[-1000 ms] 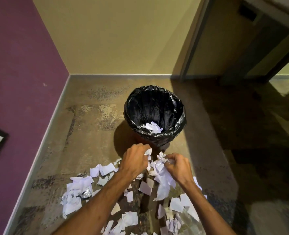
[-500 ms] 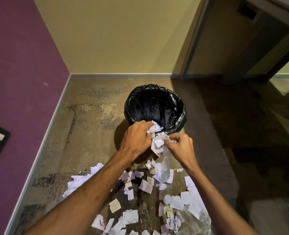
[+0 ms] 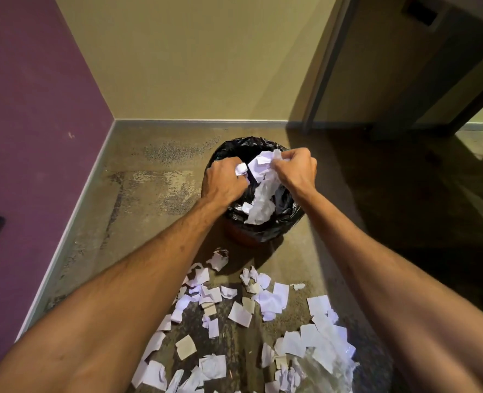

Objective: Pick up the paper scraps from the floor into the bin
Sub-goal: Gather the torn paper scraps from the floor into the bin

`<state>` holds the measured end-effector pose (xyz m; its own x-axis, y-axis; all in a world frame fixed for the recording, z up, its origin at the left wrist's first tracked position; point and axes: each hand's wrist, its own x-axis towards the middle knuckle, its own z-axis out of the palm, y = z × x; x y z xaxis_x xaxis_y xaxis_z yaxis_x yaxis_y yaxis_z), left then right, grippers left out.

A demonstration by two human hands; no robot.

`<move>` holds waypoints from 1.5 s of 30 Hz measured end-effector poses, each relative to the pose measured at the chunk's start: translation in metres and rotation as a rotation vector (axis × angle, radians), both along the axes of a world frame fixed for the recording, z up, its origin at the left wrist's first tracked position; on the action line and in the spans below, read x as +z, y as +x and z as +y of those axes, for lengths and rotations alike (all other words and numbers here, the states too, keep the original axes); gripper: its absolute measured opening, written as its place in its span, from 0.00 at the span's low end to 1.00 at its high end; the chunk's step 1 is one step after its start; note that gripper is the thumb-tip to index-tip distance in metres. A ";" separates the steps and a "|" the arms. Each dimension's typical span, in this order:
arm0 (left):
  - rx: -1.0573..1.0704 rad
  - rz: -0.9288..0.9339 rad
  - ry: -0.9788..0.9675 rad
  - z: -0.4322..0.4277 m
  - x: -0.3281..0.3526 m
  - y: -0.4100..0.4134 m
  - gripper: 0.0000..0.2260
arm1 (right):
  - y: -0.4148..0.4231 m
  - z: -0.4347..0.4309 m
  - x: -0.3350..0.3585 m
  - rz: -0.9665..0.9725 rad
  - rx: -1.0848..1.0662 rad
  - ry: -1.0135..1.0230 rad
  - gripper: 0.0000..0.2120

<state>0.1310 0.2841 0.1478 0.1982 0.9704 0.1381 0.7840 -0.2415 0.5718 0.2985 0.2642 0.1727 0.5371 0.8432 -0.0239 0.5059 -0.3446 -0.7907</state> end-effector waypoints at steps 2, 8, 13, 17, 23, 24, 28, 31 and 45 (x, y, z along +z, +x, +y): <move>0.011 -0.010 -0.049 0.008 -0.010 0.002 0.05 | 0.001 0.008 0.000 0.021 -0.049 -0.016 0.11; 0.022 -0.034 -0.202 0.022 -0.027 0.012 0.28 | 0.000 0.014 -0.026 -0.007 -0.060 -0.034 0.10; 0.005 -0.048 -0.207 0.020 -0.049 0.017 0.25 | 0.000 0.004 -0.056 -0.047 0.033 -0.069 0.18; -0.010 -0.093 -0.111 0.003 -0.052 0.016 0.21 | 0.001 -0.004 -0.059 -0.014 0.000 -0.048 0.17; -0.019 -0.160 0.074 -0.021 -0.044 0.001 0.16 | 0.010 -0.033 -0.050 -0.058 -0.016 0.091 0.15; -0.013 -0.181 0.120 -0.028 -0.042 -0.003 0.15 | 0.013 -0.043 -0.049 -0.069 -0.053 0.131 0.13; -0.020 -0.116 0.334 -0.078 -0.048 -0.022 0.10 | 0.020 -0.103 -0.069 -0.130 -0.393 0.203 0.09; -0.091 -0.057 0.362 -0.114 -0.074 -0.032 0.08 | 0.023 -0.148 -0.118 -0.072 -0.498 0.032 0.10; -0.101 0.525 -0.424 -0.108 -0.273 -0.044 0.27 | 0.011 -0.194 -0.294 -0.303 0.137 -0.725 0.46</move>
<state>0.0869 0.1763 -0.1249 0.2273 0.8928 -0.3890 0.9688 -0.1668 0.1833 0.3096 0.0700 -0.1210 0.5005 0.7326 -0.4613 0.7384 -0.6394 -0.2143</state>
